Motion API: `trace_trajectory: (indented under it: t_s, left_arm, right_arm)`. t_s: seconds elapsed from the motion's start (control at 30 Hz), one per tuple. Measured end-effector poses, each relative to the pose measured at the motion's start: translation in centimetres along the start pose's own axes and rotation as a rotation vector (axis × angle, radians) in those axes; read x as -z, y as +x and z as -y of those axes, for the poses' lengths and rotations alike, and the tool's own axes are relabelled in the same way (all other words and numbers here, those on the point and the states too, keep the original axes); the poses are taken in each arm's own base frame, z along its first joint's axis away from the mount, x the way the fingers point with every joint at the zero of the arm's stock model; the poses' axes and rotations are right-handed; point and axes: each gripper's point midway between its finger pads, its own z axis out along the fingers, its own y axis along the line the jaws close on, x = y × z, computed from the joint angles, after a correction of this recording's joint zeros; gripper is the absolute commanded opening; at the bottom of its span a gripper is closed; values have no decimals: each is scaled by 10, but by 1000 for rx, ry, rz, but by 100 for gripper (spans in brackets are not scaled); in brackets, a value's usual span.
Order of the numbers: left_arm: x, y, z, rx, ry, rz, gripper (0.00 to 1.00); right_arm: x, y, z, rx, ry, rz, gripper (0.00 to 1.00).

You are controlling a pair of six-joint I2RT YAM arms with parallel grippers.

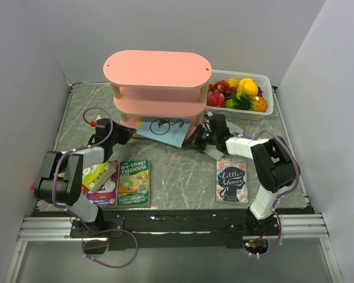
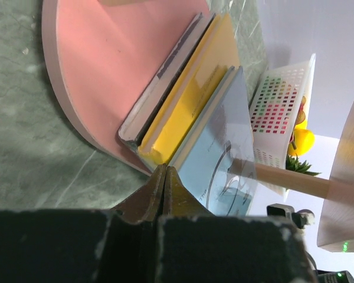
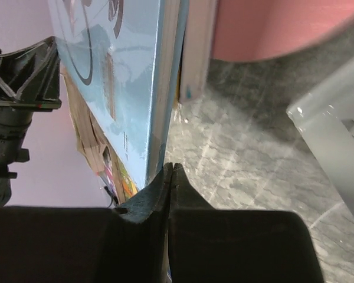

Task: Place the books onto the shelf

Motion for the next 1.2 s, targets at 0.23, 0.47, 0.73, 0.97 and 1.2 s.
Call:
trace_trajectory:
  t_s: [0.23,0.47,0.73,0.97,1.2]
  left_arm:
    - [-3,-8,4,4,6,12,1]
    - [-8,-13,6,6,9,16,1]
    - [-14,-17,4,24,15,8,1]
    - [-14,-19,4,35,19,6,1]
    - [-13,-21,4,39,20,4,1]
  right_arm:
    - [1,-14,-18,39,-20,17,0]
    - [-3,-18,-18,26,8,0,0]
    - [-9,-22,-6,30,40,-15,0]
    - [-2,-26,0,35,49,-2,0]
    - [3,-27,-6,46,24,15,0]
